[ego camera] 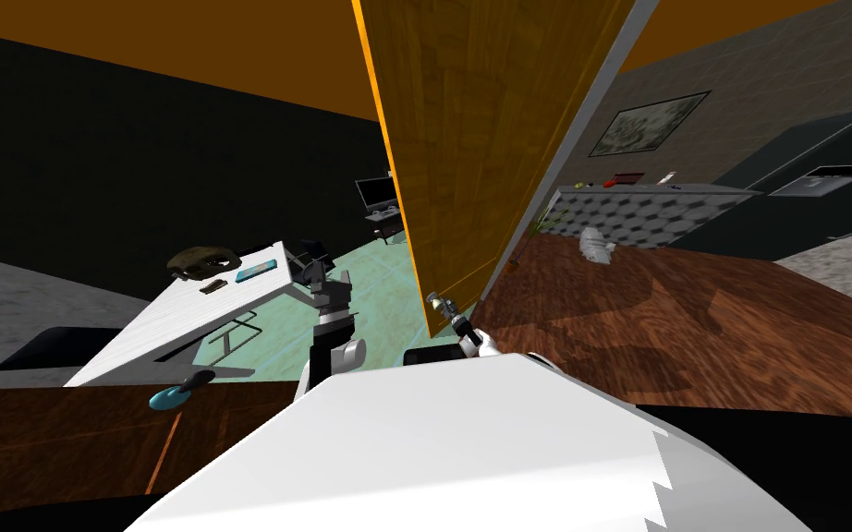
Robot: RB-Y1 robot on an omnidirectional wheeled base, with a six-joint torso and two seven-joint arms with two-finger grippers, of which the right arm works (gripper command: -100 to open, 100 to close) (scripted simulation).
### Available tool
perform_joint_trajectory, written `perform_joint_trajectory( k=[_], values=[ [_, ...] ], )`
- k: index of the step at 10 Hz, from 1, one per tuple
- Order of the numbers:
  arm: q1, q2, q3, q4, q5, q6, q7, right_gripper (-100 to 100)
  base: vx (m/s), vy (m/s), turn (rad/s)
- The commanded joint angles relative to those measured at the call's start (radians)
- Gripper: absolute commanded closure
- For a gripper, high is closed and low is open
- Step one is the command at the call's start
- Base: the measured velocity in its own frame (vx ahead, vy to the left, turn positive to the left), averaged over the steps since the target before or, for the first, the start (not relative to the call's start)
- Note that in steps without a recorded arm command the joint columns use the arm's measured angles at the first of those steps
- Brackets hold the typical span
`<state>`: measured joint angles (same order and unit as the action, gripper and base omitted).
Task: Push the door open
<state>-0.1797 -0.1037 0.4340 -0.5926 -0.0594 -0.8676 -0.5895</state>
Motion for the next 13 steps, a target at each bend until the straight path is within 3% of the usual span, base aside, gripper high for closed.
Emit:
perform_joint_trajectory(
  k=[1, 2, 4, 6, 8, 11, 13],
  values=[
    [-0.019, 0.009, 0.007, -0.005, -0.008, -0.014, -0.042, 100, 0.024, 0.037, -0.028],
    [-0.023, 0.012, 0.015, -0.001, -0.023, -0.012, -0.075, 100, 0.03, 0.038, -0.03],
    [-0.023, 0.012, 0.015, -0.001, -0.023, -0.012, -0.083, 100, 0.022, 0.021, -0.003],
    [-0.03, 0.017, 0.029, 0.006, -0.051, -0.008, -0.153, 100, 0.029, 0.032, -0.047],
    [-0.03, 0.017, 0.029, 0.006, -0.051, -0.008, -0.166, 100, 0.024, 0.018, -0.011],
    [-0.037, 0.022, 0.043, 0.019, -0.08, -0.004, -0.249, 100, 0.024, 0.031, -0.039],
    [-0.037, 0.022, 0.043, 0.03, -0.08, -0.004, -0.249, 100, 0.016, 0.012, 0.006]
  ],
)
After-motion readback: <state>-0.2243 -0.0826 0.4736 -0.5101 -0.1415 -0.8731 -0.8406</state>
